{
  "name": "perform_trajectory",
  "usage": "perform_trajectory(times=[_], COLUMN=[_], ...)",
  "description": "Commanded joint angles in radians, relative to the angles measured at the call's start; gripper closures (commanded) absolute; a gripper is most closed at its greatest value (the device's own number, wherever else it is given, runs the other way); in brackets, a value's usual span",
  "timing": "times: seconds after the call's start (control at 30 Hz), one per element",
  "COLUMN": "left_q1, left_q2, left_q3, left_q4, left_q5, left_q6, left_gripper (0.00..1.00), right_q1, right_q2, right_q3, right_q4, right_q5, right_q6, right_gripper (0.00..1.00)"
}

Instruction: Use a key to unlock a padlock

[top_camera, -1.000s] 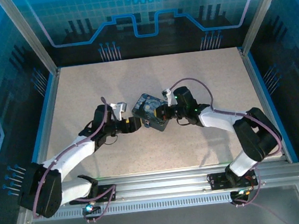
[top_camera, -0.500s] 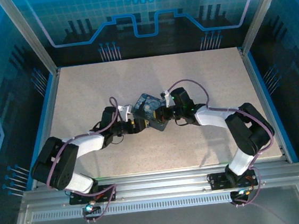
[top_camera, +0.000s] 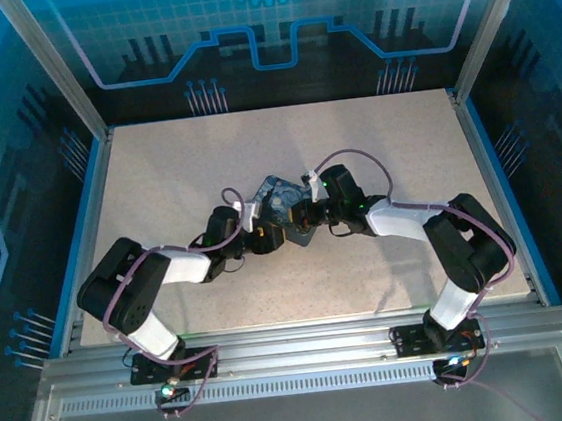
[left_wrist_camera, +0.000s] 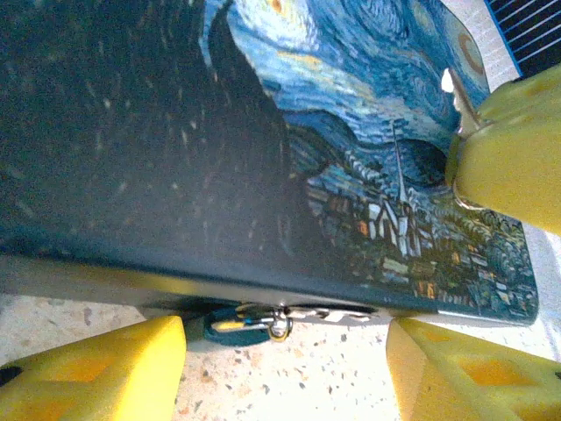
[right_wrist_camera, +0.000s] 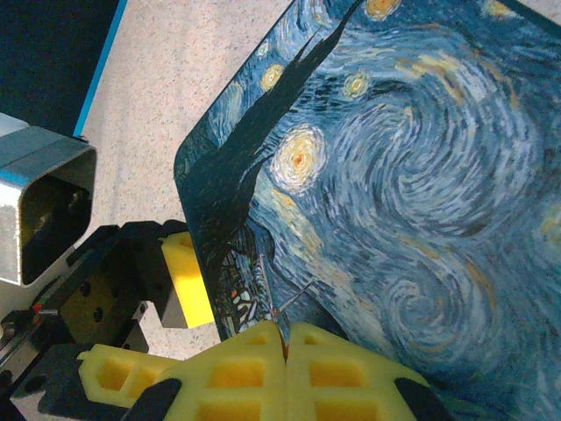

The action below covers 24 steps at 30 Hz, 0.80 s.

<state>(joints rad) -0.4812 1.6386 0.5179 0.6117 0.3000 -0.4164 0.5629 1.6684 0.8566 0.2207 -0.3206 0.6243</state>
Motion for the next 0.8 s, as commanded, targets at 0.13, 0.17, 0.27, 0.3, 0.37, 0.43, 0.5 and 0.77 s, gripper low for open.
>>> perform_trajectory(times=[0.13,0.17,0.27,0.3,0.37,0.43,0.5,0.77], left_q1=[-0.017,-0.018,-0.02,-0.021,-0.026,-0.033,-0.044,-0.076], left_q2=[0.043,0.05,0.073,0.08,0.094,0.104,0.111,0.114], left_q3=[-0.002,0.0,0.001,0.001,0.004,0.008,0.016,0.031], left_q4=[0.052,0.057,0.08,0.087,0.097,0.104,0.103,0.105], left_q5=[-0.066,-0.058,-0.035,-0.031,-0.027,-0.025,-0.026,-0.041], left_q6=[0.07,0.067,0.054,0.051,0.043,0.041,0.04,0.011], left_gripper=[0.36,0.36,0.36,0.37,0.38,0.39,0.4,0.51], right_q1=[0.008,0.008,0.009,0.008,0.009,0.01,0.009,0.011], right_q2=[-0.009,-0.01,-0.009,-0.009,-0.009,-0.009,-0.01,-0.01], right_q3=[-0.02,-0.02,-0.021,-0.021,-0.022,-0.021,-0.022,-0.024], right_q4=[-0.042,-0.042,-0.041,-0.04,-0.04,-0.04,-0.038,-0.035], right_q5=[0.029,0.029,0.028,0.03,0.029,0.029,0.029,0.029], right_q6=[-0.023,-0.021,-0.021,-0.021,-0.021,-0.02,-0.02,-0.018], right_gripper=[1.0,1.0,1.0,1.0,1.0,1.0,1.0,1.0])
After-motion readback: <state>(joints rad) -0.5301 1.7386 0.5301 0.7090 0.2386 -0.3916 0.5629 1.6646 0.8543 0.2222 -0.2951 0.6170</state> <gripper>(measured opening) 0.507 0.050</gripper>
